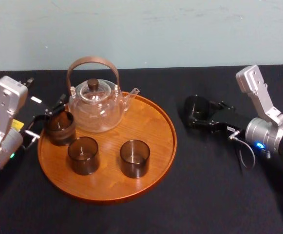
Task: Pick up the glass from the table and place it on the tray.
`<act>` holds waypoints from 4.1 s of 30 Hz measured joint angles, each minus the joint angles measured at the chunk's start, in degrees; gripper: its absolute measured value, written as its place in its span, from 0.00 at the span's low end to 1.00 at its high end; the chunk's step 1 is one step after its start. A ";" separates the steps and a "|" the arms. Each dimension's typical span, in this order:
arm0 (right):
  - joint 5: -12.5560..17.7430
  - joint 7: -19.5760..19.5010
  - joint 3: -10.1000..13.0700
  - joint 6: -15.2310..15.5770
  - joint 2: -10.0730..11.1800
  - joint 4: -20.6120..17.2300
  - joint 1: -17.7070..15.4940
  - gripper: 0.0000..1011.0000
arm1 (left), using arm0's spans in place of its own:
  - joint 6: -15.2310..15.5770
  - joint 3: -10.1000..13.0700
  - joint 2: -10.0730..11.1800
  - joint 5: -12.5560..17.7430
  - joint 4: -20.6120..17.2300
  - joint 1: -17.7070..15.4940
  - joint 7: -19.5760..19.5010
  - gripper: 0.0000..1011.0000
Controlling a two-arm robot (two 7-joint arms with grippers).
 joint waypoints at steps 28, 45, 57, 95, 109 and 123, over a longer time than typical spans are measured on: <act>-4.50 1.28 -0.98 -0.67 -4.65 8.30 5.43 0.99 | 0.00 0.00 0.00 0.00 0.00 0.00 0.00 0.99; -4.30 1.30 -0.91 -0.67 -4.56 8.22 5.40 0.89 | 0.00 0.00 0.00 0.00 0.00 0.00 0.00 0.99; -4.18 1.30 -0.87 -0.67 -4.52 8.17 5.36 0.90 | 0.00 0.00 0.00 0.00 0.00 0.00 0.00 0.99; -0.33 14.99 -6.68 -3.38 1.14 -2.49 8.31 0.89 | 0.00 0.00 0.00 0.00 0.00 0.00 0.00 0.99; 0.12 18.45 -11.11 -7.59 -3.03 4.95 12.45 0.90 | 0.00 0.00 0.00 0.00 0.00 0.00 0.00 0.99; -0.26 18.83 -13.41 -9.51 -6.42 11.60 14.18 0.89 | 0.00 0.00 0.00 0.00 0.00 0.00 0.00 0.99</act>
